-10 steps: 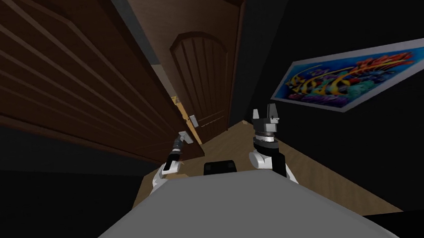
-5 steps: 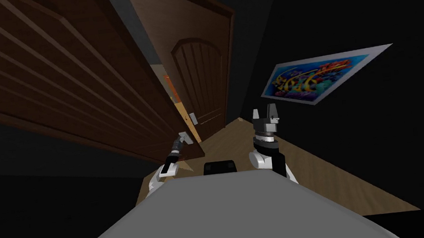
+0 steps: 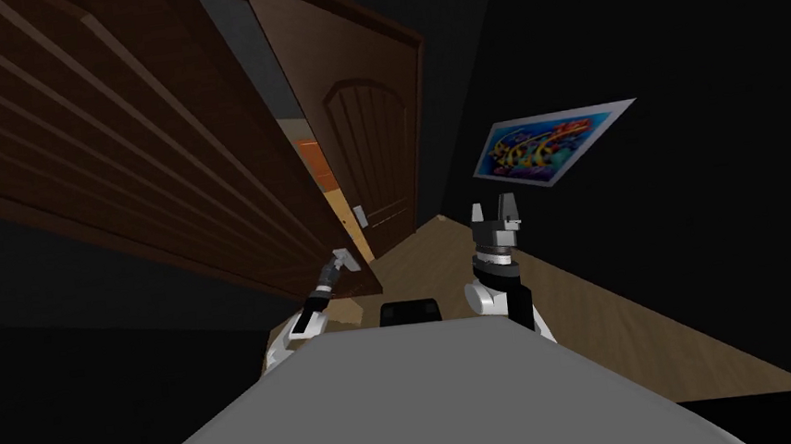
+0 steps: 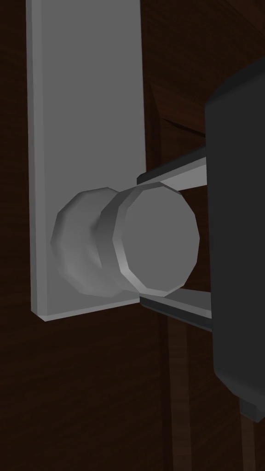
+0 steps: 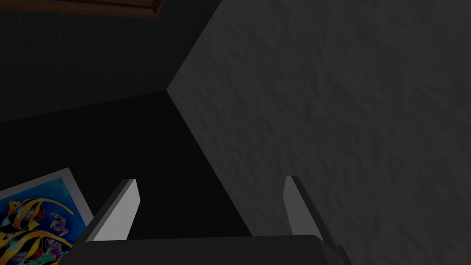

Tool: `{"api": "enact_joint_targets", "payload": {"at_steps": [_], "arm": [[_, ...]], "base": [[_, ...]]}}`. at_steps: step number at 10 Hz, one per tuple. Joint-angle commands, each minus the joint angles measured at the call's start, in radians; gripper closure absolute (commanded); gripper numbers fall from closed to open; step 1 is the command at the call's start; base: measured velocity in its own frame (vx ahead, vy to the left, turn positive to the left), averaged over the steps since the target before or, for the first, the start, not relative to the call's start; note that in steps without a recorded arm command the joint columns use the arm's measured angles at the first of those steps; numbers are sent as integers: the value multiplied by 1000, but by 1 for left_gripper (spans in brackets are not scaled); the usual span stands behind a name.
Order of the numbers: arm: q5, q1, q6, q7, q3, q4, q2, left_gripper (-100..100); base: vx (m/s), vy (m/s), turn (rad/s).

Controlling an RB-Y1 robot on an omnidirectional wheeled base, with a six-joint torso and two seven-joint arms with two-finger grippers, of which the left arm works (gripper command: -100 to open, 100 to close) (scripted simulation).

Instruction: Pull the door open

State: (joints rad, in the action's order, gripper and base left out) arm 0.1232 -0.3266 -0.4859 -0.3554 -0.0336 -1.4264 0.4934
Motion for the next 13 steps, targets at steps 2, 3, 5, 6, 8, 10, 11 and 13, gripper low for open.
{"api": "enact_joint_targets", "payload": {"at_steps": [2,3,5,6,8,10,11,13], "arm": [[0,-13,-11,-8,-9,-4,10,100],[0,-29,-34,-21,-22,0,28,100],[2,-46,-68,-40,-36,1,56,100],[3,-53,-83,-47,-42,2,68,100],[5,-67,-111,-63,-54,4,91,100],[6,-78,-133,-74,-62,5,108,100],[7,-74,-120,-69,-52,6,106,100],[6,-84,-146,-82,-63,14,122,100]], "base": [[-163,68,-73],[-182,70,-109],[-245,104,-192],[-220,87,-191],[-223,67,-137],[-191,99,-109],[-84,54,-18],[-179,78,-158]]}}
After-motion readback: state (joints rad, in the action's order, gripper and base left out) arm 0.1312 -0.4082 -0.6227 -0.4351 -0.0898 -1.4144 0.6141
